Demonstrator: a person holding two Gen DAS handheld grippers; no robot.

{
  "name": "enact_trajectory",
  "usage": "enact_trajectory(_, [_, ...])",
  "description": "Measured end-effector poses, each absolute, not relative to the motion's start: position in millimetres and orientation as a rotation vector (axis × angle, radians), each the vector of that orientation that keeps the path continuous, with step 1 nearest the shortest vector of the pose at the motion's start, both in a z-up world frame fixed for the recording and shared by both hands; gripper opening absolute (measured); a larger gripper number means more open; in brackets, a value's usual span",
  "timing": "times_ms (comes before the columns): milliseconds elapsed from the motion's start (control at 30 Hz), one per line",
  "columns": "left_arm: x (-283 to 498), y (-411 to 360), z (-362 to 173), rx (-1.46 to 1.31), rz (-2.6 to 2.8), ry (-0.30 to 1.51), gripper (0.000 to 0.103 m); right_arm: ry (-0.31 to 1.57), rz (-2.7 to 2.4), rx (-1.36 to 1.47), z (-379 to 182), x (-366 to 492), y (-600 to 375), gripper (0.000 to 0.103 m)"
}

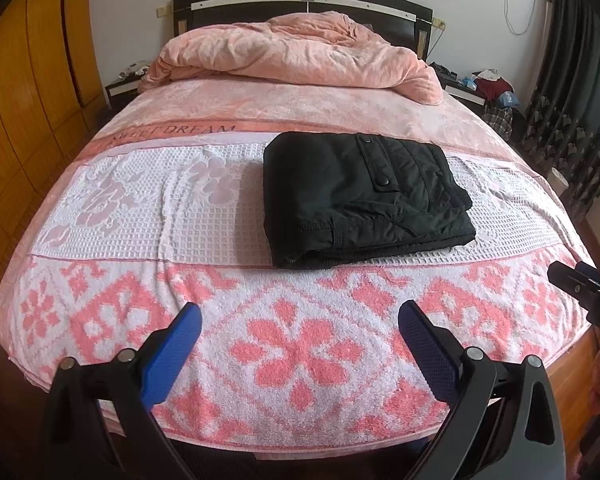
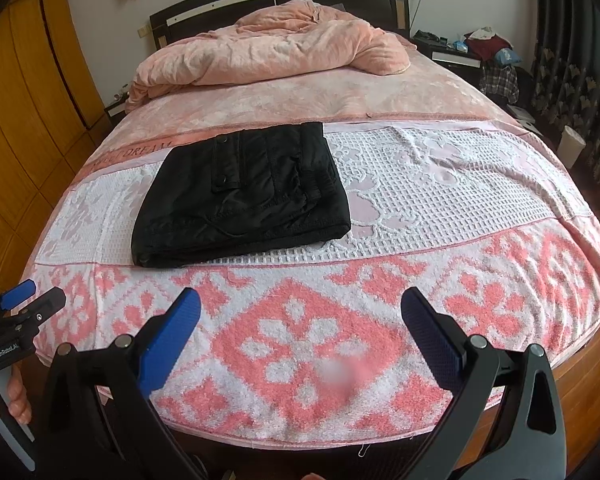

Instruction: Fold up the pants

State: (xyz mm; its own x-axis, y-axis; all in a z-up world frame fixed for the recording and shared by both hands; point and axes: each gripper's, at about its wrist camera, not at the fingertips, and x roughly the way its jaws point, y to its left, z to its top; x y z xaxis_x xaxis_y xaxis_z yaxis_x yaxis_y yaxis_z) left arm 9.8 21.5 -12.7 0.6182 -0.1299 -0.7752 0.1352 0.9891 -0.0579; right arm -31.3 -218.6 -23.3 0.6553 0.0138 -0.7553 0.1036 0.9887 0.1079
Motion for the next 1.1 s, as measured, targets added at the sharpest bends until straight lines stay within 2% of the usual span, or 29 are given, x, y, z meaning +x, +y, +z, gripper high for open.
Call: enact_trajectory(1100, [21,22,-17,0.038,-0.154,0.89,0.099,0.882,-0.048,0.147,-30,-22,-227,0.1])
